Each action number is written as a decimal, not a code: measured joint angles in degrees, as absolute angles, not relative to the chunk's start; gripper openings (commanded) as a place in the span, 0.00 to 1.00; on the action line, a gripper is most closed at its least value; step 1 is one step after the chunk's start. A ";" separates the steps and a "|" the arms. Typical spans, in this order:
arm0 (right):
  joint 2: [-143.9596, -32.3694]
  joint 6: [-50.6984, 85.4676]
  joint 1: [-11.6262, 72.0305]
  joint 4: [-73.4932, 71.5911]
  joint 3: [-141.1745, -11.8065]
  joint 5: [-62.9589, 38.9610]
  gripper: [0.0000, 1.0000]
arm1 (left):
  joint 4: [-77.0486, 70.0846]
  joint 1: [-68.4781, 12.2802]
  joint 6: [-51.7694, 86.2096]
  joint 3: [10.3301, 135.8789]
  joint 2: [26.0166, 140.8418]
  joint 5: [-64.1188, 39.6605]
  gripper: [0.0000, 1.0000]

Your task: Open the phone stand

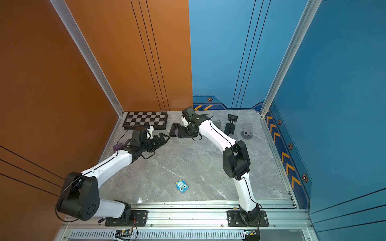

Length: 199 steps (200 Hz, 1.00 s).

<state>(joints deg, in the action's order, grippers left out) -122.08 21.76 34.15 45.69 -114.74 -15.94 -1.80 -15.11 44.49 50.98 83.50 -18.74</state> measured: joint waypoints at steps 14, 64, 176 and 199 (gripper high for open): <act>-121.82 21.98 33.52 45.23 -114.61 -16.62 0.29 | -3.68 -15.81 44.66 52.82 85.84 -20.01 0.88; -121.80 22.61 32.16 44.45 -114.17 -18.52 0.29 | -8.60 -17.23 44.66 57.36 90.59 -23.70 0.80; -118.13 23.44 31.38 42.92 -112.29 -21.06 0.28 | -12.58 -17.72 45.78 62.41 96.88 -27.05 0.76; -118.06 23.46 31.38 42.85 -112.07 -21.08 0.28 | -12.71 -17.80 46.15 62.41 97.25 -27.07 0.75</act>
<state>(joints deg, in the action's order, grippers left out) -118.06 23.46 31.38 42.85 -112.07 -21.08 -12.71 -17.80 46.15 62.41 97.25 -27.07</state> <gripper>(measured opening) 0.611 0.750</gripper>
